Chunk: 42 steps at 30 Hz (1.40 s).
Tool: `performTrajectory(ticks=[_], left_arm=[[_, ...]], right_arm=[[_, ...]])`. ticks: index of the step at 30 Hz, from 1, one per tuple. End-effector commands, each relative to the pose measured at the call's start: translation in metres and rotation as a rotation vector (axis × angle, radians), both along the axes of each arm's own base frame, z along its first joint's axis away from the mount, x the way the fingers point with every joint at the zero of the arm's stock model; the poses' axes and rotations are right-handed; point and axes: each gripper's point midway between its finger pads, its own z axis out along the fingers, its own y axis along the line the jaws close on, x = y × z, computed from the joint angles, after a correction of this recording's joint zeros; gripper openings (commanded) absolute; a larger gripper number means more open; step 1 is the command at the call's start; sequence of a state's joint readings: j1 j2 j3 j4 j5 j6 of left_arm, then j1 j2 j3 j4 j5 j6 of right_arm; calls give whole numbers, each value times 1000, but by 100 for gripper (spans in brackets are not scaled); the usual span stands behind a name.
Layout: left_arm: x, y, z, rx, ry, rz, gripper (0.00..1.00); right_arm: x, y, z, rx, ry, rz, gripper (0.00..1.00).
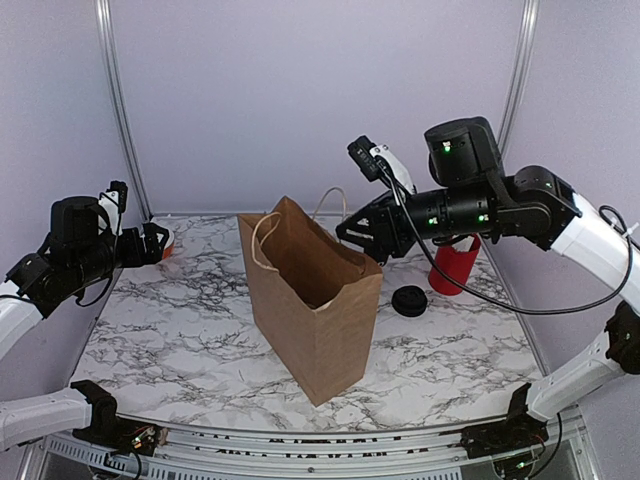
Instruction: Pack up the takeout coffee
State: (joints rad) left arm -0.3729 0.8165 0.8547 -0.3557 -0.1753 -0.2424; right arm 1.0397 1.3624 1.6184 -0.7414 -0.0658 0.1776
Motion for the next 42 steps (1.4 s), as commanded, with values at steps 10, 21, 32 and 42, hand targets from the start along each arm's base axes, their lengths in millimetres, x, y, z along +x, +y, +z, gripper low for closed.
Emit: performTrajectory(ticks=[10, 21, 32, 42], left_arm=[[4, 0, -1, 4, -7, 1, 99], [5, -7, -4, -51, 23, -7, 99], [2, -2, -47, -199, 157, 117, 99], [18, 18, -91, -182, 55, 238, 99]], right_arm=[[17, -58, 4, 36, -122, -244, 83], [50, -156, -45, 123, -178, -567, 100], [98, -272, -139, 72, -321, -967, 100], [116, -392, -195, 77, -443, -1349, 100]])
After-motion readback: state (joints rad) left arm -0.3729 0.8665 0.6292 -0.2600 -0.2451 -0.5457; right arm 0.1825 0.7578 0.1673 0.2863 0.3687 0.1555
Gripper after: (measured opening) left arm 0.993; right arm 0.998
